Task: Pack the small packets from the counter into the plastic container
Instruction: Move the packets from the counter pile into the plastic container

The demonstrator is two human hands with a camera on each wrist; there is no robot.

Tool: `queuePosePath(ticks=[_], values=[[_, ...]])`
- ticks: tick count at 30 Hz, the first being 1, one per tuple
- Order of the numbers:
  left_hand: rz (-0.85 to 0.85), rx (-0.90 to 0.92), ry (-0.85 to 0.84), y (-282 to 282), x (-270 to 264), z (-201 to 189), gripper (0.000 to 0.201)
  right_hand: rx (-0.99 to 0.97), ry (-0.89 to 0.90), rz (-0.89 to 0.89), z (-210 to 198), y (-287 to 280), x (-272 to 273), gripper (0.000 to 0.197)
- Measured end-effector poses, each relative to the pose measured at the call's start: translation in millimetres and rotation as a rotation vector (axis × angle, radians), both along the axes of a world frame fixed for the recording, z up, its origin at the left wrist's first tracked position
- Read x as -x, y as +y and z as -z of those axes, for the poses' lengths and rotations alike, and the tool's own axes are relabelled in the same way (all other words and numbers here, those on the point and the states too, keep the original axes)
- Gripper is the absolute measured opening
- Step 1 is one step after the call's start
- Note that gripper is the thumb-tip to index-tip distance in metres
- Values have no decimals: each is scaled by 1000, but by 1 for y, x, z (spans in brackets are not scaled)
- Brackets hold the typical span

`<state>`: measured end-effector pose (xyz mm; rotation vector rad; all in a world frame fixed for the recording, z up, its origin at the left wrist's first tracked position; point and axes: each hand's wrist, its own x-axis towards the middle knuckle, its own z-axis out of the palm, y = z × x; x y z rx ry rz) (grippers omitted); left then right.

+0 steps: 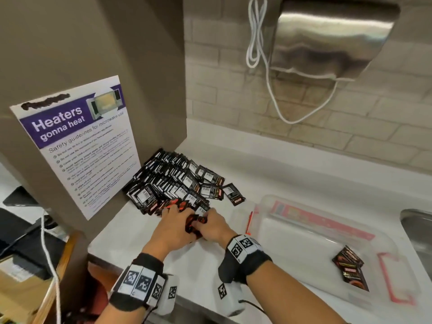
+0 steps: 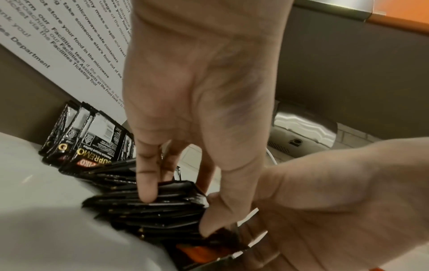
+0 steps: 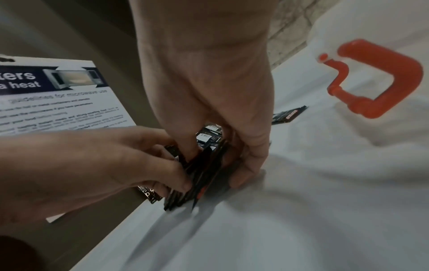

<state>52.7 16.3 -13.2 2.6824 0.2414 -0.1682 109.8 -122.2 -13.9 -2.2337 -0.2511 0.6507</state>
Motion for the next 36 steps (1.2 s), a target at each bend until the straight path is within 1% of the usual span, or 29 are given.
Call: queuePosePath(ticks=[3, 5, 6, 9, 11, 14, 17, 19, 23, 26, 28, 29, 30, 33, 36], values=[[5, 61, -66, -2, 0, -3, 66, -125, 61, 88, 0, 5, -3, 44], [-3, 129, -122, -2, 0, -6, 68, -203, 124, 126, -3, 9, -4, 51], [-6, 160, -144, -1, 0, -6, 65, -244, 168, 136, -5, 10, -5, 53], [7, 231, -184, 0, -1, -6, 53, -326, 242, 106, -8, 10, -4, 43], [20, 265, -189, 2, -2, -5, 53, -325, 249, 82, -7, 7, -5, 45], [54, 323, -118, 7, -4, -7, 57, -275, 257, 72, -6, 0, -8, 51], [93, 391, -60, 11, -6, -10, 58, -219, 227, 79, -10, -6, -13, 41], [107, 421, -75, 10, -8, -12, 57, -194, 202, 102, -15, -9, -15, 39], [150, 336, -185, 7, -16, -17, 55, -196, 162, 111, -30, -12, -18, 39], [162, 251, -229, 5, -23, -25, 67, -218, 154, 107, -44, -19, -21, 38], [193, 171, -246, 4, -28, -30, 73, -253, 137, 94, -53, -28, -23, 28], [222, 158, -238, 3, -31, -32, 75, -284, 123, 85, -58, -33, -24, 23], [257, 178, -216, 2, -34, -35, 75, -318, 111, 81, -63, -38, -24, 20], [350, 372, -110, -5, -45, -47, 70, -416, 110, 64, -76, -55, -25, 11], [388, 489, -39, -19, -56, -60, 59, -493, 183, 130, -86, -72, -29, 8]])
